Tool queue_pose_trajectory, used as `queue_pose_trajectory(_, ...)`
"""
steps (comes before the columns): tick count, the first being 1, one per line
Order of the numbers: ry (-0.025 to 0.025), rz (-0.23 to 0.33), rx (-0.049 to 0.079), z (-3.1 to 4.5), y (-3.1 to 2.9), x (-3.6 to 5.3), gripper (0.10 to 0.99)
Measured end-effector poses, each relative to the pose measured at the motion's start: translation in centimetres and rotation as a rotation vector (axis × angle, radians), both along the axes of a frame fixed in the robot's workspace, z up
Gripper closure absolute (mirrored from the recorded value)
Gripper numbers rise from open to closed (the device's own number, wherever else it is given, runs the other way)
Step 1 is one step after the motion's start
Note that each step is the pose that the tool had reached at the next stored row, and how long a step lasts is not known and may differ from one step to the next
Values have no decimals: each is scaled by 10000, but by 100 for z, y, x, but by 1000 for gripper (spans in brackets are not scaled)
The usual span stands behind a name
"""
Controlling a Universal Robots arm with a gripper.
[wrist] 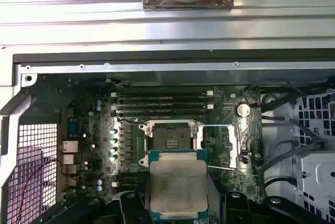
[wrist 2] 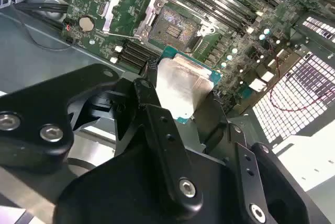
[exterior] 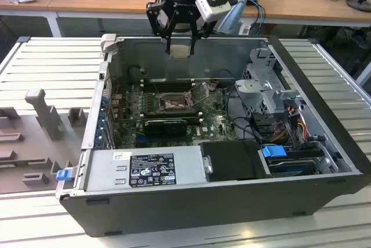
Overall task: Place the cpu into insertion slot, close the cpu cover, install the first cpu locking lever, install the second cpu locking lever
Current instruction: 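Place the cpu into insertion slot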
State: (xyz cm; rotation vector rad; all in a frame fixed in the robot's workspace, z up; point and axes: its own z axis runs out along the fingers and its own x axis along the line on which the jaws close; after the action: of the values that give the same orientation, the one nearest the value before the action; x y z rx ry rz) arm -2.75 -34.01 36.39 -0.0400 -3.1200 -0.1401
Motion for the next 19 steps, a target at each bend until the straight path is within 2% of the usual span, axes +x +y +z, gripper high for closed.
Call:
queue_pose_trajectory(2, 1, -303, -1, -1, 0, -5, 557)
queue_pose_trajectory(4, -1, -342, 0, -2, 0, -85, 557)
queue_pose_trajectory(5, -1, -356, 0, -2, 0, -95, 557)
queue_pose_trajectory(15, 1, -1500, -5, -19, 0, -99, 557)
queue_pose_trajectory(19, 0, -1725, -2, -36, 0, -99, 557)
